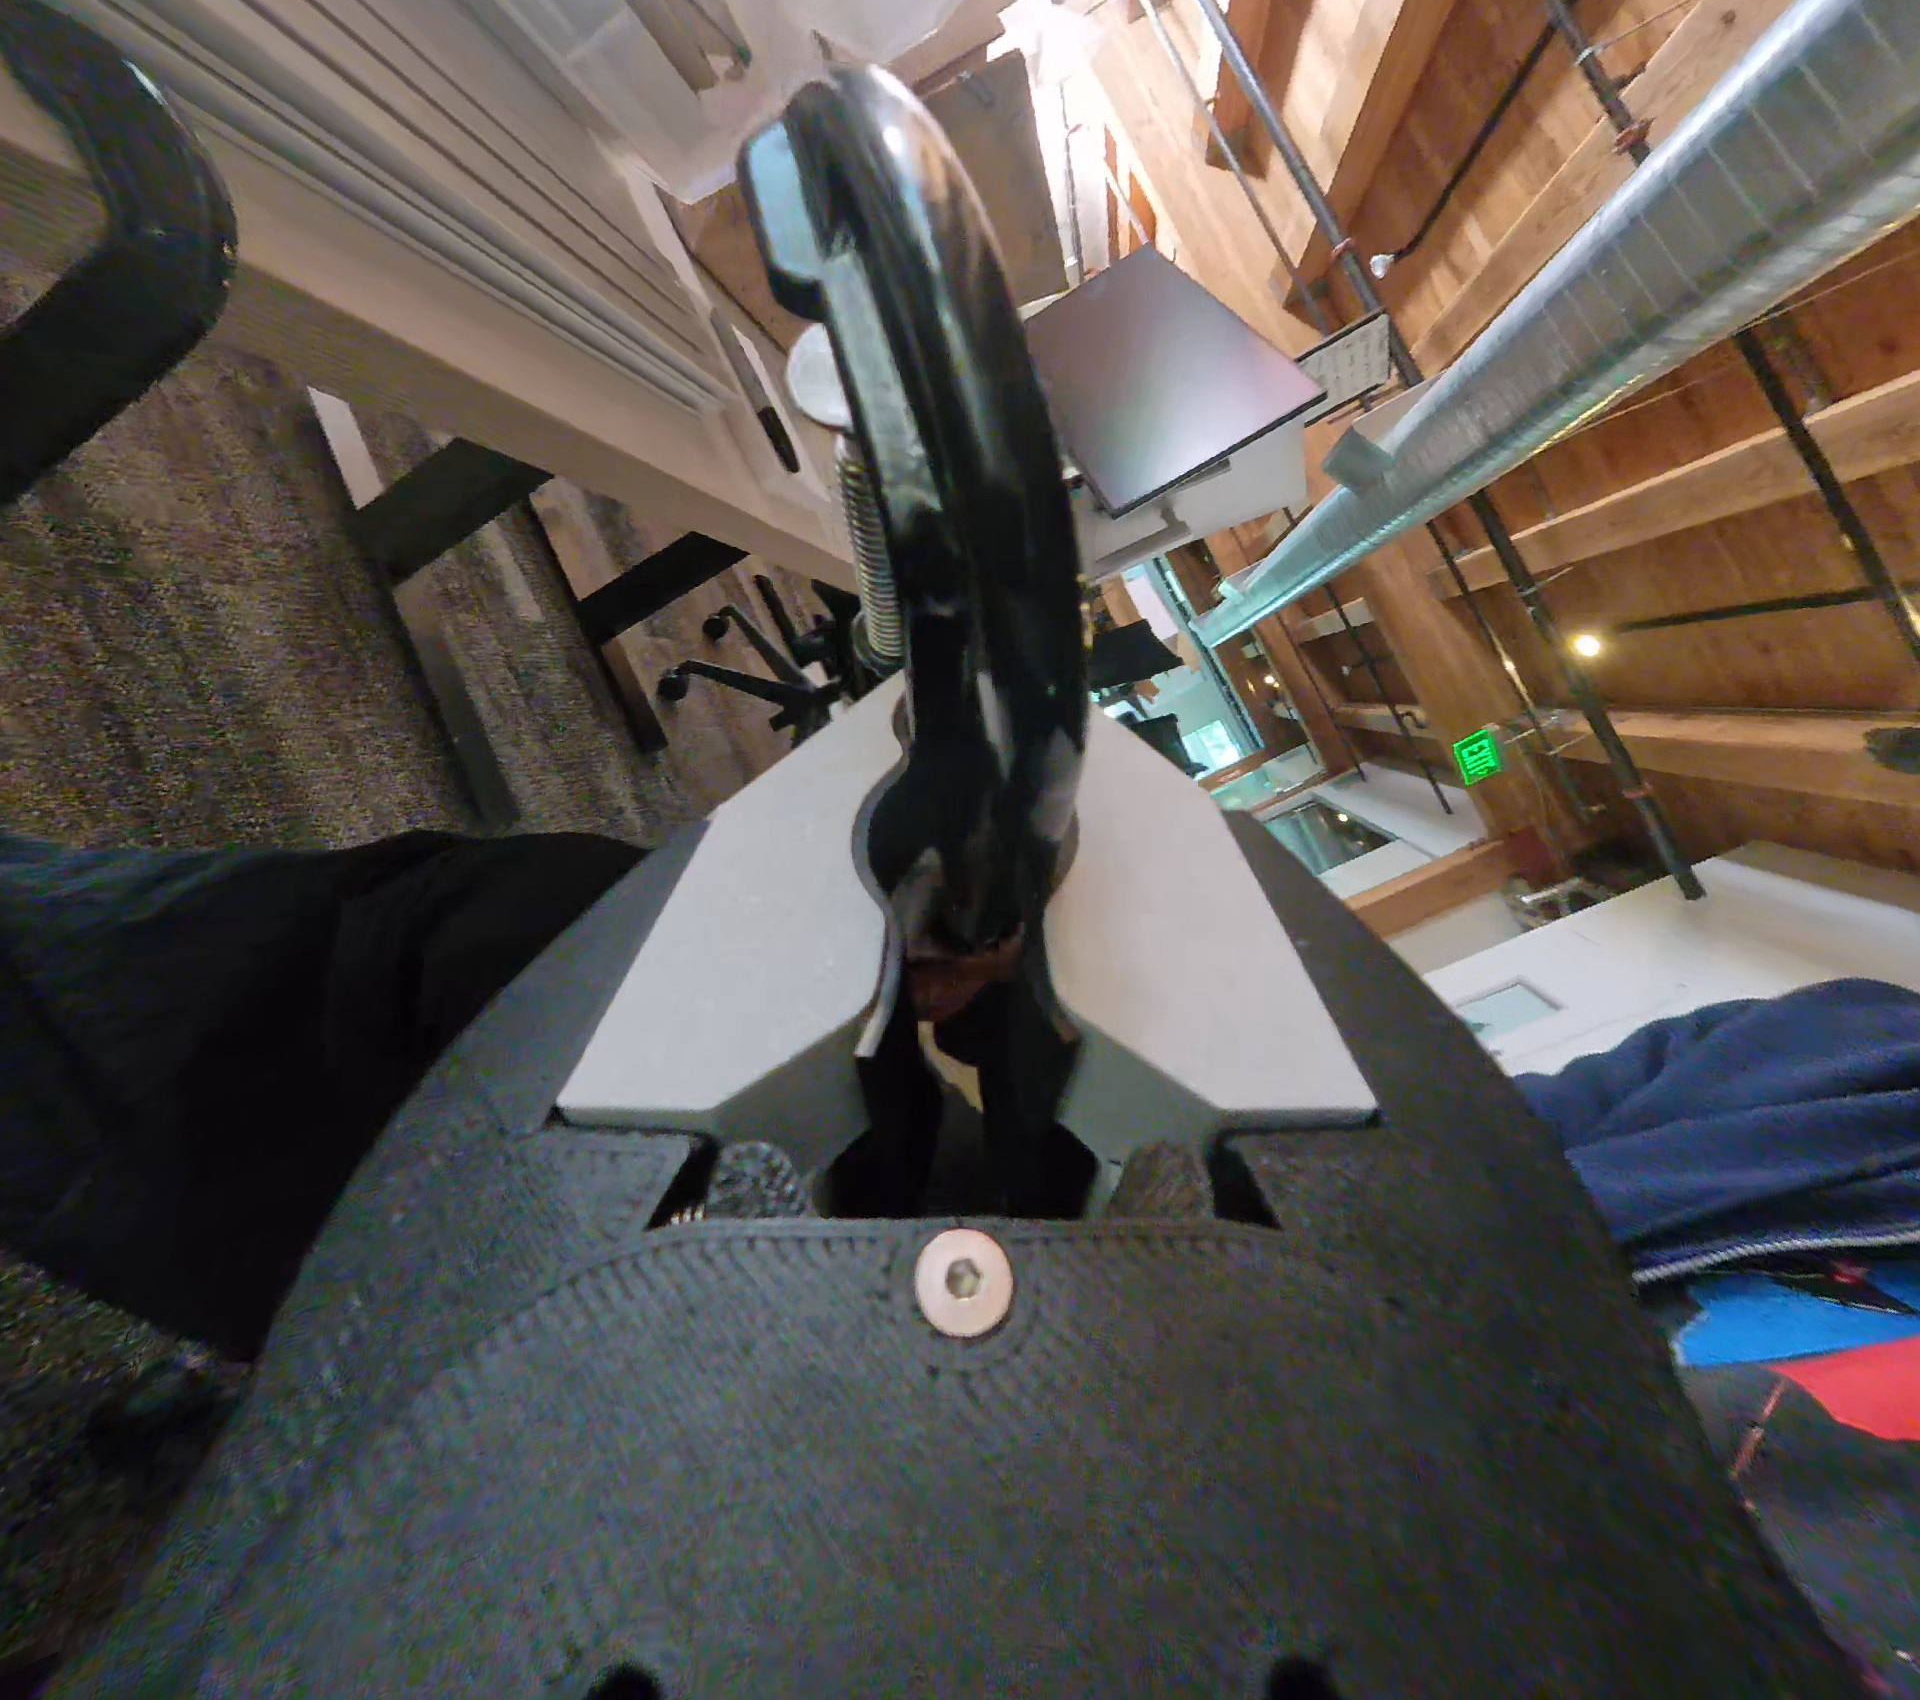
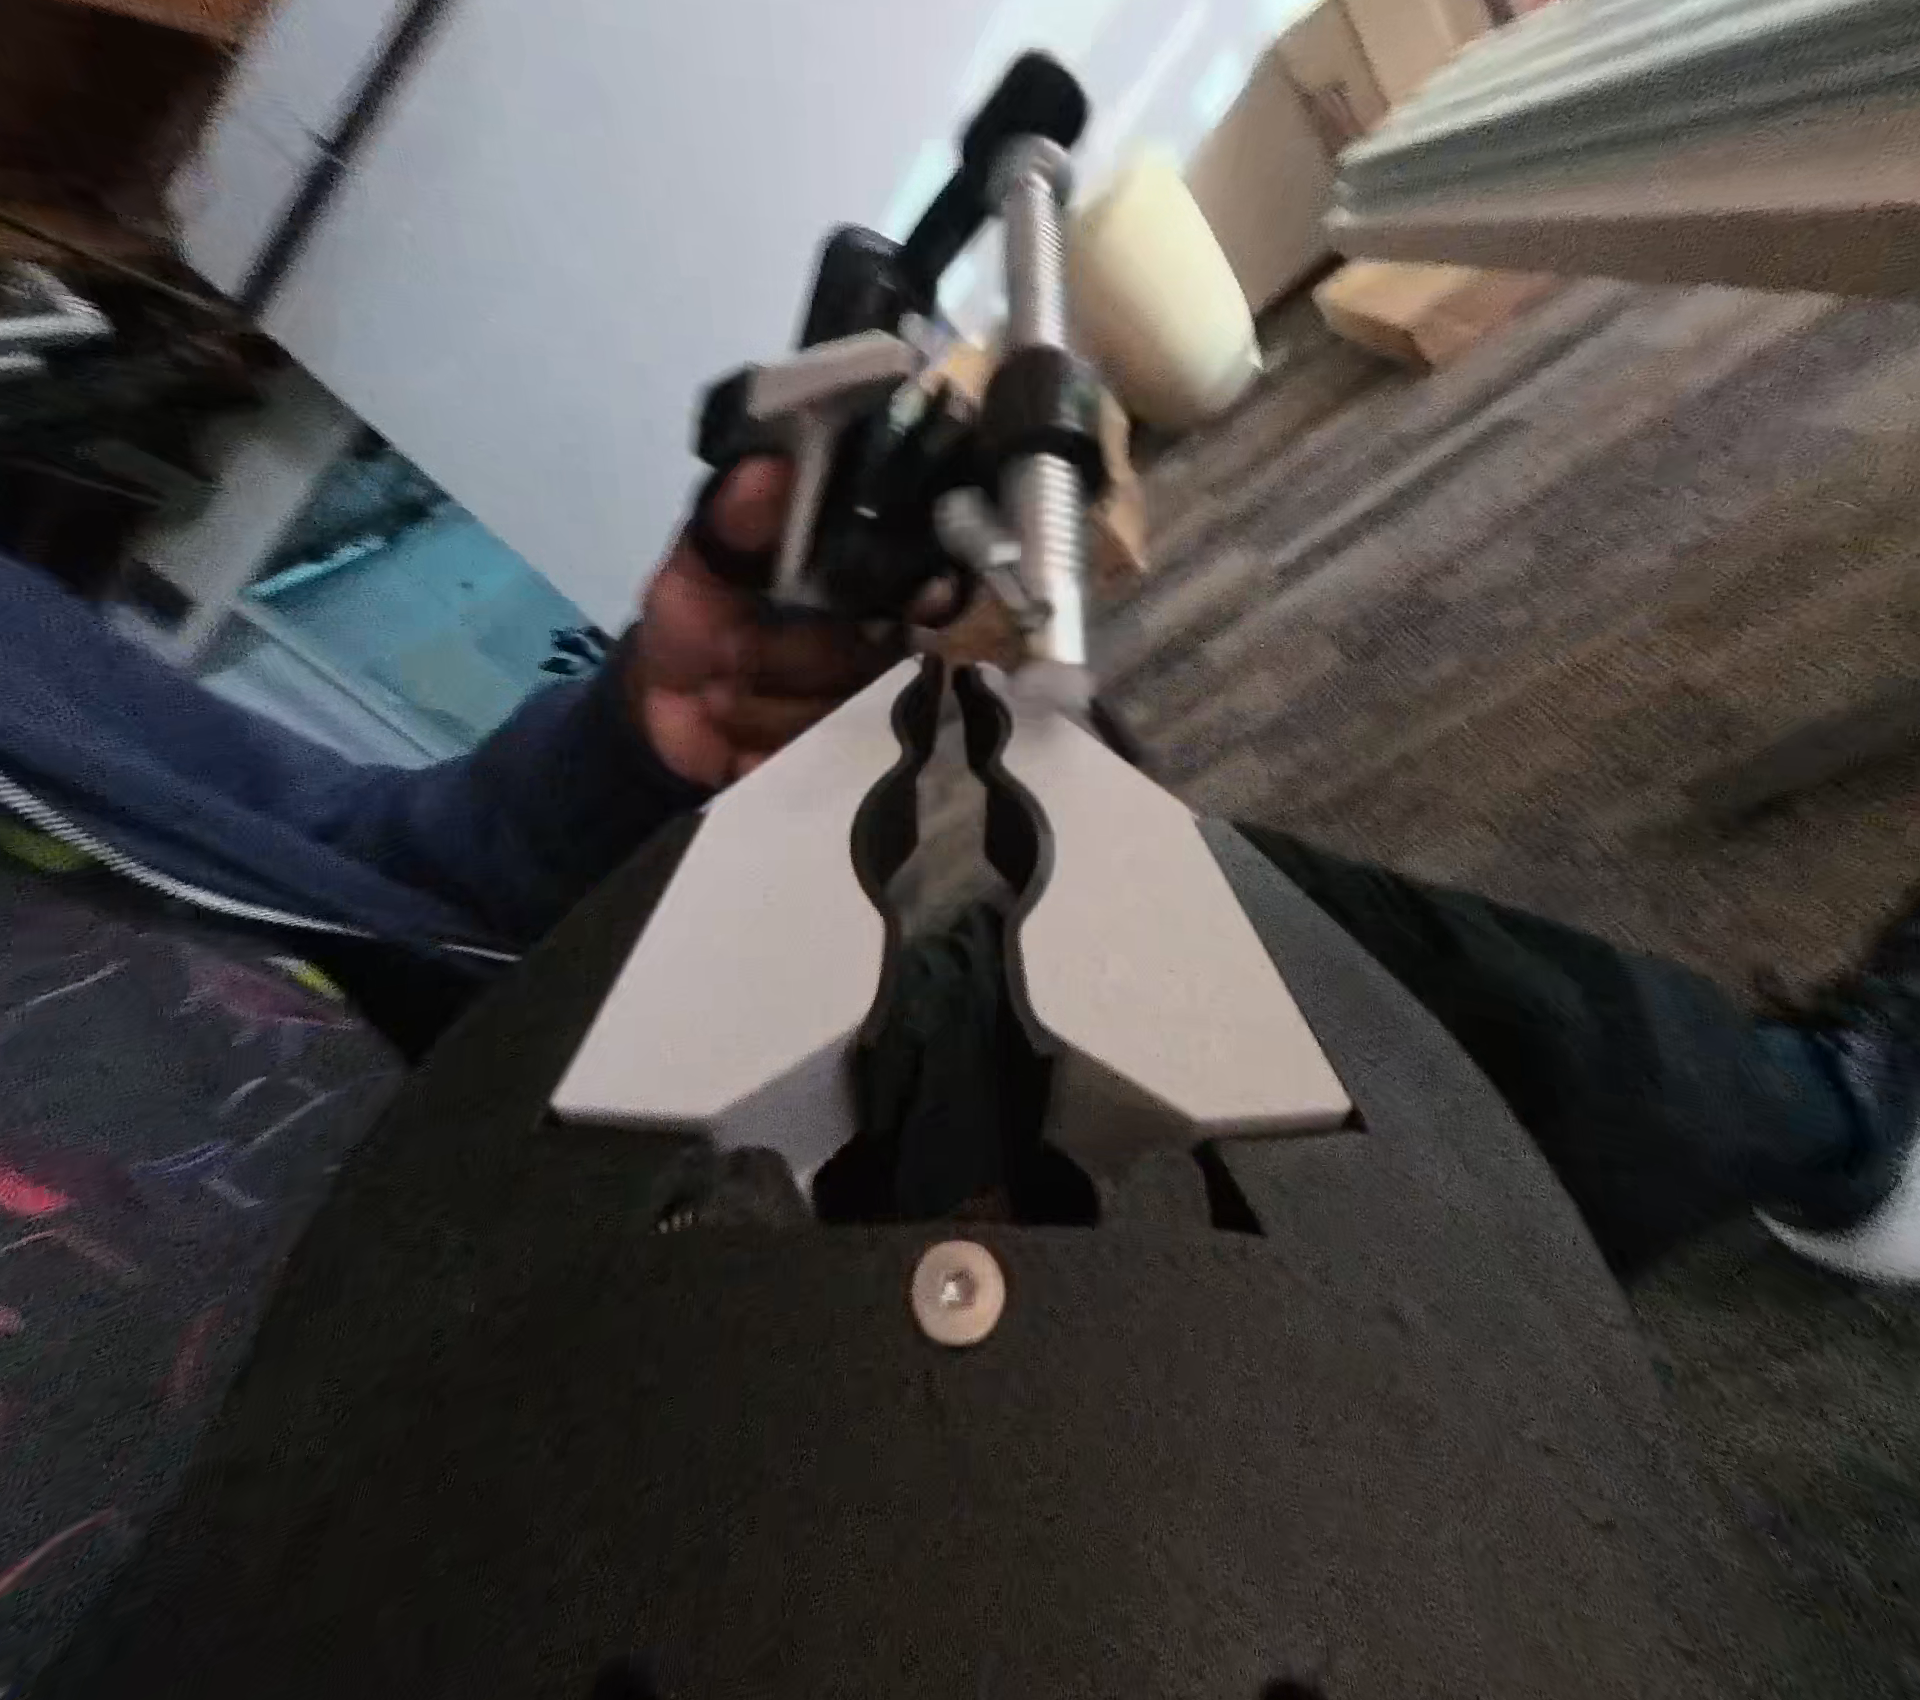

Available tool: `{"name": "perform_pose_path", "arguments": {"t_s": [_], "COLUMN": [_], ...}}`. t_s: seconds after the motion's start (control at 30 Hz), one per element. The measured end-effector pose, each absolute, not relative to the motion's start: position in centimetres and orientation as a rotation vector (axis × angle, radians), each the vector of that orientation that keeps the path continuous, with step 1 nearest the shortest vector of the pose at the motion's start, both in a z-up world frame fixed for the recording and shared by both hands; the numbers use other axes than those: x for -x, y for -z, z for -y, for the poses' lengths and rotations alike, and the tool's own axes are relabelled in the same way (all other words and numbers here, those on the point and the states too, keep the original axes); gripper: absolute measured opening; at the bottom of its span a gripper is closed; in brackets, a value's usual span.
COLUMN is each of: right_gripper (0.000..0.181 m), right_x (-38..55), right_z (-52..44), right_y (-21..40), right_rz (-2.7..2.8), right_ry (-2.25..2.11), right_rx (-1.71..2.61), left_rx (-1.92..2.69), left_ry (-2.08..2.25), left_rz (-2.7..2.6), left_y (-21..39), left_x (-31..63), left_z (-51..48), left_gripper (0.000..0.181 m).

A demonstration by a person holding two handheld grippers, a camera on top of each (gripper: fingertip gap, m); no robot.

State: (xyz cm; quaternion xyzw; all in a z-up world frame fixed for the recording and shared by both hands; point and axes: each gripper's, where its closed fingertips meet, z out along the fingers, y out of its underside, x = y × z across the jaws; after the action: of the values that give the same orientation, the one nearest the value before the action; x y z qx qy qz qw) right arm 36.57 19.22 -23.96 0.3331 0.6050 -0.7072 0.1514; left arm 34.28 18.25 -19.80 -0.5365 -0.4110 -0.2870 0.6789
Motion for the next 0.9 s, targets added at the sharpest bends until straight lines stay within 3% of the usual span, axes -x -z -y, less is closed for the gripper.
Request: {"name": "perform_pose_path", "arguments": {"t_s": [0.2, 0.4, 0.53, 0.67, 0.77, 0.9], "right_gripper": [0.004, 0.002, 0.003, 0.003, 0.003, 0.002], "right_x": [-31.5, -35.4, -37.7, -33.9, -31.7, -34.6], "right_z": [-22.5, -23.3, -19.3, -20.1, -23.3, -24.4], "right_y": [25.0, 18.2, 23.0, 26.8, 23.3, 18.6], "right_rz": [-1.624, -1.373, -1.695, -1.797, -1.453, -1.264], "right_ry": [2.099, 2.336, 2.069, 2.01, 2.227, 2.348], "right_rx": [-1.283, -0.858, -0.859, -1.172, -1.203, -0.896], "left_rx": [1.204, 1.23, 1.192, 1.206, 1.242, 1.24], "left_ry": [0.671, 0.625, 0.639, 0.655, 0.647, 0.615], "left_rz": [0.9, 0.94, 0.932, 0.901, 0.897, 0.921], "left_y": [19.3, 20.2, 19.8, 19.3, 19.4, 19.7], "left_x": [-34.7, -34.2, -34.1, -34.6, -34.8, -34.4], "left_z": [-18.3, -17.8, -17.8, -18.0, -18.0, -17.6], "left_gripper": [0.018, 0.018, 0.018, 0.018, 0.018, 0.018]}}
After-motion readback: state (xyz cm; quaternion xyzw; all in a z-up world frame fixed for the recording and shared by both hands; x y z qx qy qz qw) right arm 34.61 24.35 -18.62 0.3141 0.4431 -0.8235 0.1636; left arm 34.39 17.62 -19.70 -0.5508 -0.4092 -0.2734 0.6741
